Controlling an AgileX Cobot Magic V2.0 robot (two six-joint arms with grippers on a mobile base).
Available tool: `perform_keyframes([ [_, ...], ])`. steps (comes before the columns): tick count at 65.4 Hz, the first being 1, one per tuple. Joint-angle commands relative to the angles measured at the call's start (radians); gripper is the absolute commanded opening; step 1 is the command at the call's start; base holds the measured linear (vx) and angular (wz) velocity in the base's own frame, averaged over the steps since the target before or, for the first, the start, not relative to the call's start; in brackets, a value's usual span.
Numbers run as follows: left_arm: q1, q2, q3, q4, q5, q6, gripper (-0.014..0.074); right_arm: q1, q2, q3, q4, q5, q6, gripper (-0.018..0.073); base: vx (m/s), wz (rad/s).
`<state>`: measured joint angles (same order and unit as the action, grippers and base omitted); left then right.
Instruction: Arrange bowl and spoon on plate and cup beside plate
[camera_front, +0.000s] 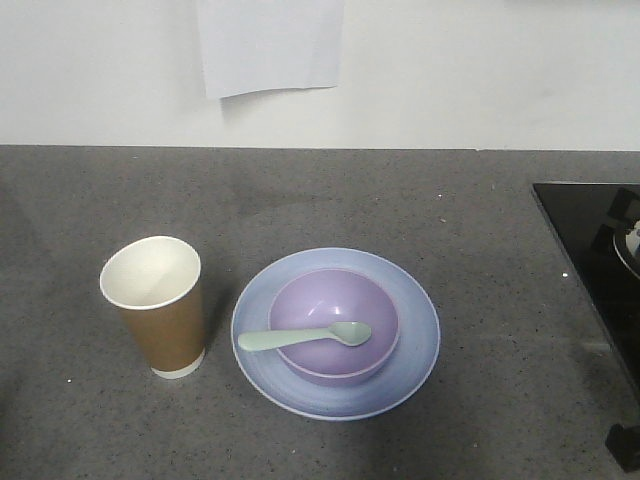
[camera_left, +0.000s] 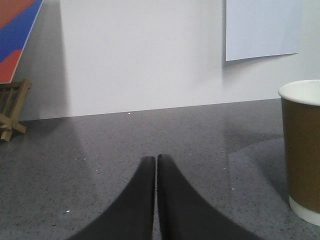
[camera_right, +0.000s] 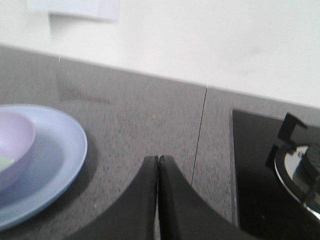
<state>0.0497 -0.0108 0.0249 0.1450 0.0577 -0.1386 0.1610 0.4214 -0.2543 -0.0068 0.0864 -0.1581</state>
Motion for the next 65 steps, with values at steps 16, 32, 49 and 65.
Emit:
perform_keyframes([
  [16,-0.001,0.003,0.025,-0.001,-0.073,-0.008,-0.0007,-0.007,-0.222,0.298,0.200,-0.401,-0.029,-0.0005,0.00,0.00],
  [32,-0.001,0.003,0.025,-0.001,-0.073,-0.008,-0.0007,-0.181,-0.374,0.298,0.158,-0.330,-0.035,-0.0004,0.00,0.00],
  [49,-0.001,0.003,0.025,-0.001,-0.070,-0.008,-0.0007,-0.280,-0.445,0.299,-0.028,-0.086,0.158,-0.0004,0.00,0.00],
  [65,-0.001,0.004,0.025,-0.001,-0.070,-0.008,-0.0007,-0.280,-0.445,0.299,-0.120,-0.063,0.204,-0.0004,0.00,0.00],
])
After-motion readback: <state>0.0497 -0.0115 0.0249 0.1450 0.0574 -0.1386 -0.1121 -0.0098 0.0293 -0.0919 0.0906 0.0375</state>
